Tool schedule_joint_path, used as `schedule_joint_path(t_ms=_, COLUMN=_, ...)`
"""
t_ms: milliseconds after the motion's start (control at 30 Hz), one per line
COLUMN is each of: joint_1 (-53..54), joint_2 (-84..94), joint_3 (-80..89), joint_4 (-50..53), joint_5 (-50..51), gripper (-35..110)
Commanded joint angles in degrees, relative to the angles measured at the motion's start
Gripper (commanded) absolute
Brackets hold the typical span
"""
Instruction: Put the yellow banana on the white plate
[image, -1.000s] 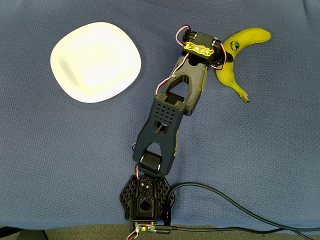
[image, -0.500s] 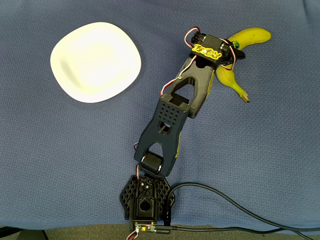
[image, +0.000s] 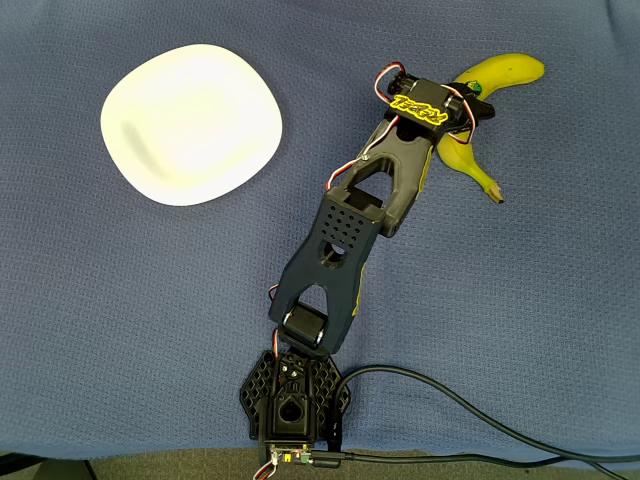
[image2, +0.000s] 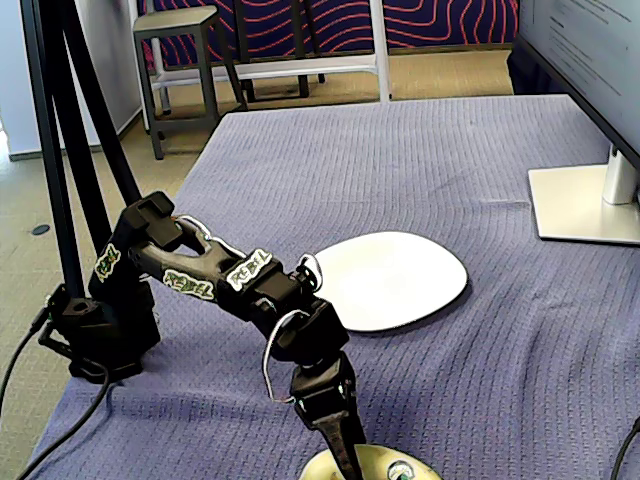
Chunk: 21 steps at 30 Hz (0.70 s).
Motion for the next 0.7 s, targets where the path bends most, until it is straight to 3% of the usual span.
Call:
schedule_joint_path(t_ms=0, joint_1=0.7, joint_2=0.0, joint_3=-0.1, joint_4=-1.8, joint_5=1.4, gripper=31)
schedule_joint_path(t_ms=533, joint_1=1.2, joint_2=-0.4, joint_3=2.7, joint_4=-6.6, joint_5=4.5, gripper=28)
schedule_joint_path(t_ms=667, joint_1=1.6, joint_2=-0.3, joint_3=3.3, joint_4=-7.6, joint_5=4.5, gripper=15)
